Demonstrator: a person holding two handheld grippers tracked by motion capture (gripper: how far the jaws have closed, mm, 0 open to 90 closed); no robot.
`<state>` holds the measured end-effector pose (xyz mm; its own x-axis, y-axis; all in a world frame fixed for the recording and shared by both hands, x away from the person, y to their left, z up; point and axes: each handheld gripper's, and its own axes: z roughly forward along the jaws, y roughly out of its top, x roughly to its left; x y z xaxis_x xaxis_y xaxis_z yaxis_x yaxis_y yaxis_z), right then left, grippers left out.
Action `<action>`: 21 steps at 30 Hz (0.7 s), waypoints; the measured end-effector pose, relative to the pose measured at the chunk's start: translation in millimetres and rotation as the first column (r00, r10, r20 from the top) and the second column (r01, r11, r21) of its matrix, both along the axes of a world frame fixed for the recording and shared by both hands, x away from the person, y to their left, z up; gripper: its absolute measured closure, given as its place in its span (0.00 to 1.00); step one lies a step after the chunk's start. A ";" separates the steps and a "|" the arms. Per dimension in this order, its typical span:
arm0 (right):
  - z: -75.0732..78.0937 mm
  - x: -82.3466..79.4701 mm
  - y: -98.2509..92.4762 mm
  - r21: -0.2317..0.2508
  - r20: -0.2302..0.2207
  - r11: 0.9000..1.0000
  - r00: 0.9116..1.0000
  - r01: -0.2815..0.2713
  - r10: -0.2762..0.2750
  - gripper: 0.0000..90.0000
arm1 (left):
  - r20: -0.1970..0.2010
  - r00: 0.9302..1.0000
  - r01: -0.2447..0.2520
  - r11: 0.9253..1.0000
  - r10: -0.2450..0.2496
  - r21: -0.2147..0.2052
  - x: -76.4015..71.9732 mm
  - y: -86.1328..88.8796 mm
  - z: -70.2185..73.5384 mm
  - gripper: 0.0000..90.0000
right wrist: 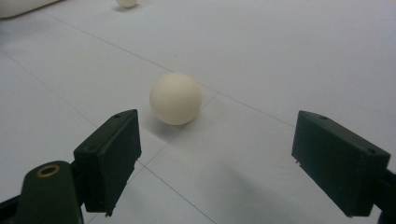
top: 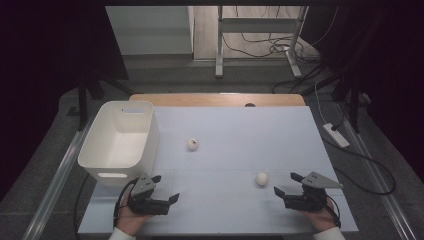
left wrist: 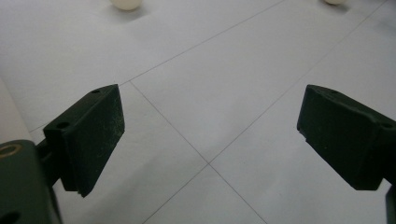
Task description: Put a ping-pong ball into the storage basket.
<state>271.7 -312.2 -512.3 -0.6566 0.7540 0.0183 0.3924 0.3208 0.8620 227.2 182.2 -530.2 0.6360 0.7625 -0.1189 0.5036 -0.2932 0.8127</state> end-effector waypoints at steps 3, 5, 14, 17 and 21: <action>-0.4 0.1 0.5 0.000 -0.001 1.000 1.000 -0.003 0.003 0.17 | 0.000 1.000 -0.004 1.000 0.004 -0.003 -0.4 0.0 0.5 0.09; -0.4 0.0 0.4 -0.001 -0.001 1.000 1.000 -0.003 0.003 0.17 | -0.002 1.000 -0.006 1.000 0.006 -0.004 -0.4 -0.2 0.6 0.09; -0.7 -0.3 0.9 -0.011 0.000 1.000 1.000 -0.006 0.006 0.17 | -0.001 1.000 -0.015 1.000 0.015 -0.013 -0.1 -1.1 2.7 0.09; -0.6 -0.6 0.8 -0.008 -0.002 1.000 1.000 -0.009 0.009 0.17 | -0.001 1.000 -0.015 1.000 0.015 -0.009 -0.1 -1.6 2.7 0.09; -0.8 -0.5 1.5 -0.006 -0.003 1.000 1.000 -0.015 0.015 0.17 | -0.005 1.000 -0.016 1.000 0.016 -0.012 -0.1 -2.2 3.5 0.09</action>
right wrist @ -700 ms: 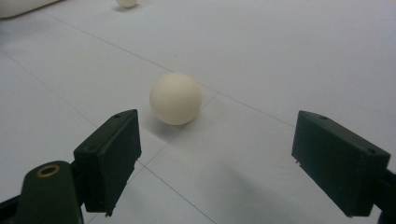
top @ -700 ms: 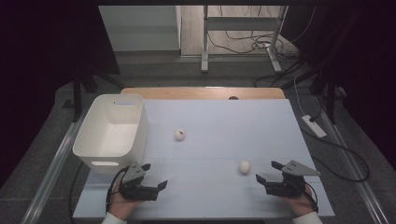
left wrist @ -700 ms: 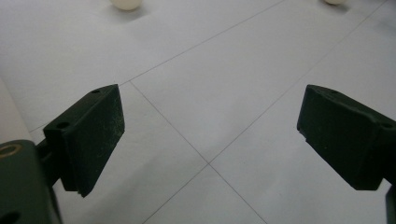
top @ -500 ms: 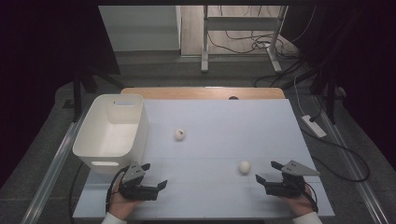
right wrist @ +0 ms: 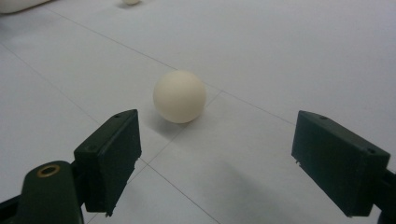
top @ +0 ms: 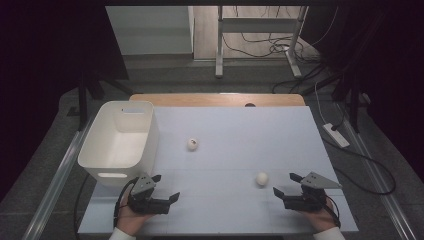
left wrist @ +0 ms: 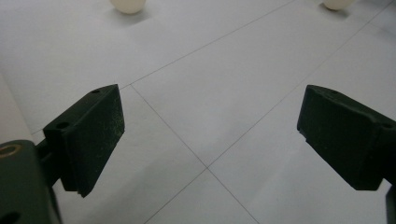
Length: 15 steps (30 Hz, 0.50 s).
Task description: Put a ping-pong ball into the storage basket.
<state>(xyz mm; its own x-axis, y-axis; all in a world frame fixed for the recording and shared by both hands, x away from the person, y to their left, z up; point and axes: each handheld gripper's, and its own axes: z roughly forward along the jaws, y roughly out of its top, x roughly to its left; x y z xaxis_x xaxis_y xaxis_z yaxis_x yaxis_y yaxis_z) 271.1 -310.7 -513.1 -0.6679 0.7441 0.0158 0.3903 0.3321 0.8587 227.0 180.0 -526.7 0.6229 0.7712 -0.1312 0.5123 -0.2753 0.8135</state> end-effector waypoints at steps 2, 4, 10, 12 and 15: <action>0.0 -0.1 0.5 -0.001 0.000 1.000 1.000 -0.002 0.002 0.17 | -0.003 1.000 -0.006 1.000 0.006 0.003 0.8 -0.2 1.0 0.09; -0.1 -0.4 0.7 -0.002 -0.001 1.000 1.000 -0.003 0.003 0.17 | -0.012 1.000 -0.022 1.000 0.022 0.010 2.5 -1.9 2.0 0.09; -0.1 -0.7 -1.2 -0.003 -0.001 1.000 1.000 -0.006 0.006 0.17 | -0.008 1.000 -0.019 1.000 0.019 0.018 3.2 -6.8 5.8 0.09; -0.2 -0.6 -1.4 -0.002 -0.003 1.000 1.000 -0.005 0.005 0.17 | -0.003 1.000 -0.017 1.000 0.017 0.020 3.1 -7.8 7.5 0.09; -0.8 0.0 -2.0 0.002 -0.004 1.000 1.000 -0.006 0.006 0.17 | -0.002 1.000 -0.014 1.000 0.014 0.021 3.1 -10.4 10.3 0.09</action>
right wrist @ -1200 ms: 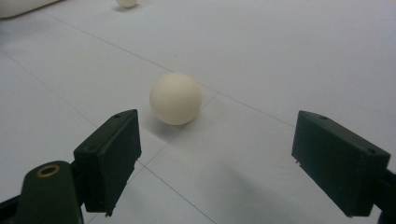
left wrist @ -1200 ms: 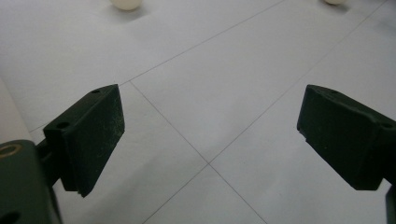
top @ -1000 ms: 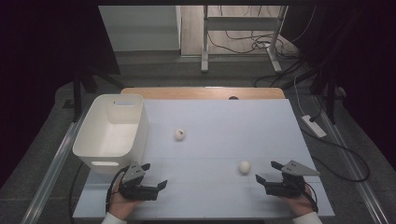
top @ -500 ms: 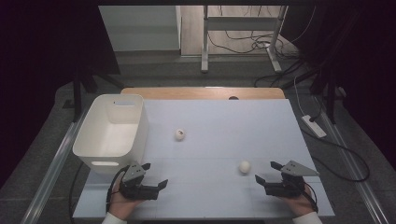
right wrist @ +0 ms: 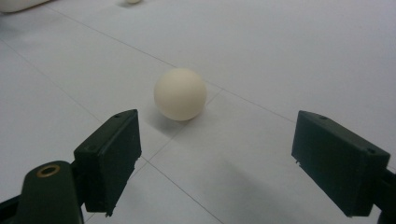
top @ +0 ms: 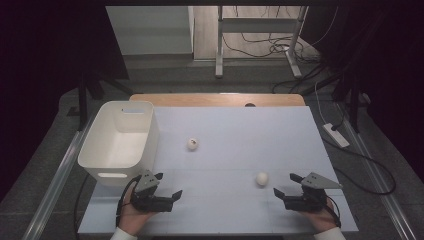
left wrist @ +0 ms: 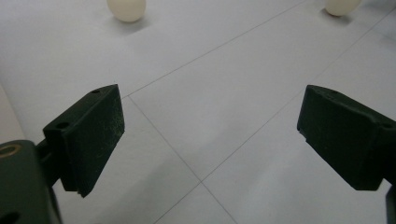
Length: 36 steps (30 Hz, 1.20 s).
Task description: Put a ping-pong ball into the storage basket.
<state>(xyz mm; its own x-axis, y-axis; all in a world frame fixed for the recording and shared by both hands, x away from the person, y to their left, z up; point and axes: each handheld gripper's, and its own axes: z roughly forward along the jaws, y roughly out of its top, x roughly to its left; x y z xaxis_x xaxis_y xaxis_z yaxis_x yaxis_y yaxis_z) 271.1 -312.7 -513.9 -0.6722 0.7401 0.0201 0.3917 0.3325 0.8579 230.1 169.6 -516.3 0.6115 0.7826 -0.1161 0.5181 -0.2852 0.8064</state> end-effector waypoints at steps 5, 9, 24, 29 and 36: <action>0.1 0.5 -0.1 0.002 0.001 1.000 1.000 -0.002 0.002 0.17 | -0.005 1.000 0.002 1.000 -0.002 -0.003 2.5 -2.0 3.0 0.09; 0.1 1.1 0.1 -0.001 0.000 1.000 1.000 0.000 0.000 0.17 | -0.004 1.000 0.006 1.000 -0.006 -0.004 4.1 -3.5 5.7 0.09; -0.7 0.8 0.1 0.002 -0.004 1.000 1.000 -0.001 0.001 0.17 | -0.005 0.999 0.033 0.999 -0.033 0.000 10.5 -17.1 13.2 0.09; -0.5 0.2 -0.6 0.001 -0.001 1.000 1.000 0.002 -0.002 0.17 | 0.010 0.999 0.031 1.000 -0.031 0.004 11.8 -19.5 15.7 0.09; -0.6 -0.2 -0.4 -0.001 -0.002 1.000 1.000 0.005 -0.005 0.17 | 0.012 0.999 0.031 1.000 -0.031 0.003 14.8 -21.9 18.0 0.09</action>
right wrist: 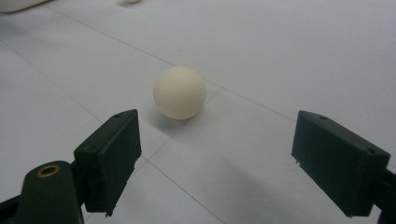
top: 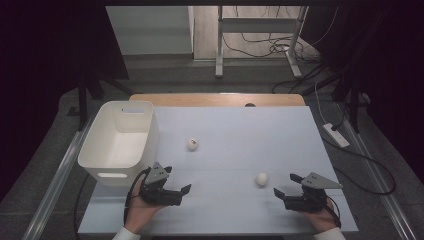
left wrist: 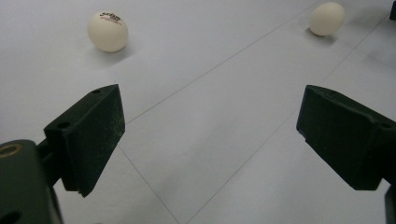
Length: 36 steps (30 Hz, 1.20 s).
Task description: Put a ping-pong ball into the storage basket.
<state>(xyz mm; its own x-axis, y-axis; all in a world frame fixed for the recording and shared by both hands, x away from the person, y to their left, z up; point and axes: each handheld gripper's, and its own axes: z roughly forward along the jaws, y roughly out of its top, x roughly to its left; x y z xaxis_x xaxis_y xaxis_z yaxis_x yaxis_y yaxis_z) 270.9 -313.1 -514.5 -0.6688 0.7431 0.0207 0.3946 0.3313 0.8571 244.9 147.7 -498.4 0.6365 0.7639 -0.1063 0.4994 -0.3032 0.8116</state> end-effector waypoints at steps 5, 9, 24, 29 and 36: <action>-0.5 0.8 -0.5 0.001 -0.002 1.000 1.000 0.002 -0.002 0.17 | -0.003 1.000 0.004 1.000 -0.004 0.008 3.7 -3.0 0.2 0.10; -0.4 0.2 -0.2 -0.003 0.000 1.000 1.000 0.003 -0.003 0.17 | -0.017 1.000 -0.002 1.000 0.002 0.012 6.8 -5.3 1.0 0.10; -0.3 0.0 0.2 -0.006 0.002 1.000 1.000 0.005 -0.005 0.17 | -0.050 0.999 -0.006 1.000 0.007 0.030 19.0 -14.4 1.9 0.09; -0.8 0.4 0.3 -0.009 0.001 1.000 1.000 0.003 -0.003 0.17 | -0.056 0.998 -0.014 0.999 0.016 0.037 24.6 -16.9 1.6 0.09; -1.1 0.6 0.3 -0.012 0.000 1.000 1.000 0.003 -0.003 0.17 | -0.068 0.997 -0.031 0.998 0.035 0.054 34.0 -19.1 -0.4 0.10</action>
<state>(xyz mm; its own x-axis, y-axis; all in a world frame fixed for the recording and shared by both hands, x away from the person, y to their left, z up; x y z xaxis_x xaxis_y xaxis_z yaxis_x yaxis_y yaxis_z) 271.5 -312.8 -515.5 -0.6667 0.7452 0.0116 0.3951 0.3402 0.8533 279.0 128.6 -498.8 0.6035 0.7900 -0.1080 0.5643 -0.3275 0.7578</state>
